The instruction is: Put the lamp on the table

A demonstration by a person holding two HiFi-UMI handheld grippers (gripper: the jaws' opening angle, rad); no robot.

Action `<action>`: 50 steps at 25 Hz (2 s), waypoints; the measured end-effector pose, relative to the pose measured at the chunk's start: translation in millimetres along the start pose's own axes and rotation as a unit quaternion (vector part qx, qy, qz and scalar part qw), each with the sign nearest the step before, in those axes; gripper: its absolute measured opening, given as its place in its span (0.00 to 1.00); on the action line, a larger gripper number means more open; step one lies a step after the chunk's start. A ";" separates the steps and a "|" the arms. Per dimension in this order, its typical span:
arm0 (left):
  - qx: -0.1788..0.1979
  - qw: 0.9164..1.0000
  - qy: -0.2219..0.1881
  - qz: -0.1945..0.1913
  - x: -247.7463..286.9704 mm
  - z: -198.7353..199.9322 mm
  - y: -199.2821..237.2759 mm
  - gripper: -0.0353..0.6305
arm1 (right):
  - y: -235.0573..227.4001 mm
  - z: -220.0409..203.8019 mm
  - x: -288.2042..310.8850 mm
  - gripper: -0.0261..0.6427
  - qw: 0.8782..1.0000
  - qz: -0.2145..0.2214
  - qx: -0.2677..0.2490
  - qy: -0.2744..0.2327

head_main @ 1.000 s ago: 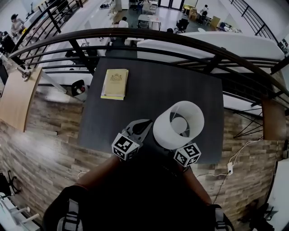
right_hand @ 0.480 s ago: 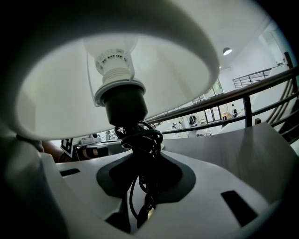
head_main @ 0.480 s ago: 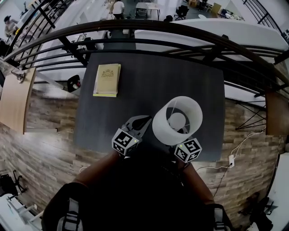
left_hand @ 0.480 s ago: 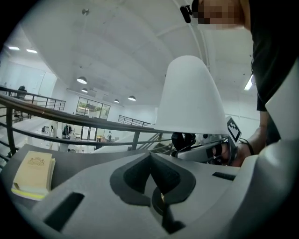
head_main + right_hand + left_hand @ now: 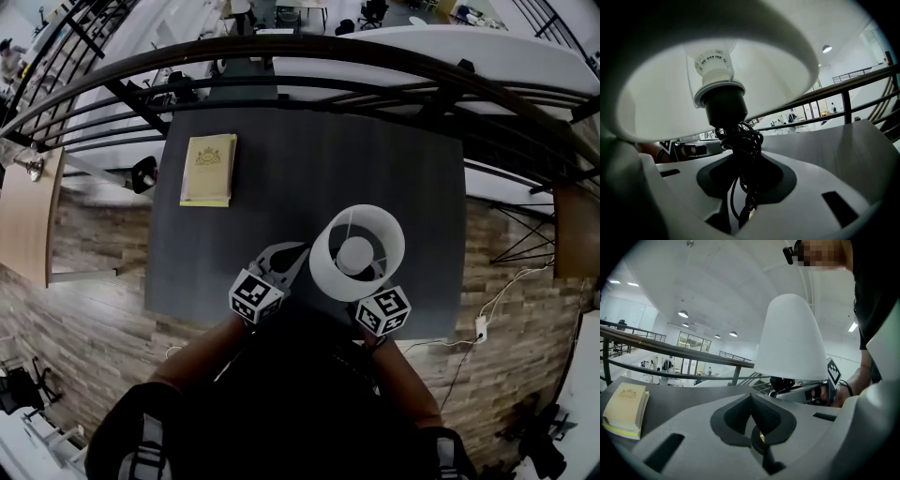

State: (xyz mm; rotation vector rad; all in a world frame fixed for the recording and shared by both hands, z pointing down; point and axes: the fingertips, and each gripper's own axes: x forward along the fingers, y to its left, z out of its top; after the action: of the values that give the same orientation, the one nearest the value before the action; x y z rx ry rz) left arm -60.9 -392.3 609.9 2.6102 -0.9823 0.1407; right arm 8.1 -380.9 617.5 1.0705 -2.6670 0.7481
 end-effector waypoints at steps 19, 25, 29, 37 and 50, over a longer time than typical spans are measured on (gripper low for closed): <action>-0.007 0.998 0.056 0.020 53.6 -52.9 32.9 0.07 | -76.9 -54.6 33.3 0.19 1.000 -0.010 0.019 0.022; -0.008 0.998 0.060 0.026 58.8 -59.6 36.8 0.07 | -91.7 -61.6 39.2 0.19 0.999 -0.011 0.028 0.013; -0.009 0.998 0.066 0.022 57.9 -61.3 36.5 0.07 | -95.3 -64.7 44.9 0.19 1.000 -0.004 0.014 0.011; -0.005 0.997 0.081 0.020 54.6 -67.4 33.7 0.07 | -93.8 -68.0 42.9 0.20 1.000 -0.003 0.011 0.003; -0.017 0.997 0.066 0.028 37.9 -63.6 33.1 0.07 | -90.0 -83.8 33.1 0.22 1.000 -0.011 -0.004 0.009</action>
State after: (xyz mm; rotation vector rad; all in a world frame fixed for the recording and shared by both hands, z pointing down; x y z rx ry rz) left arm -52.1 -416.4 686.8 2.5081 -1.0040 0.3037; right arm 43.5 -413.4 735.5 1.0854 -2.6360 0.7395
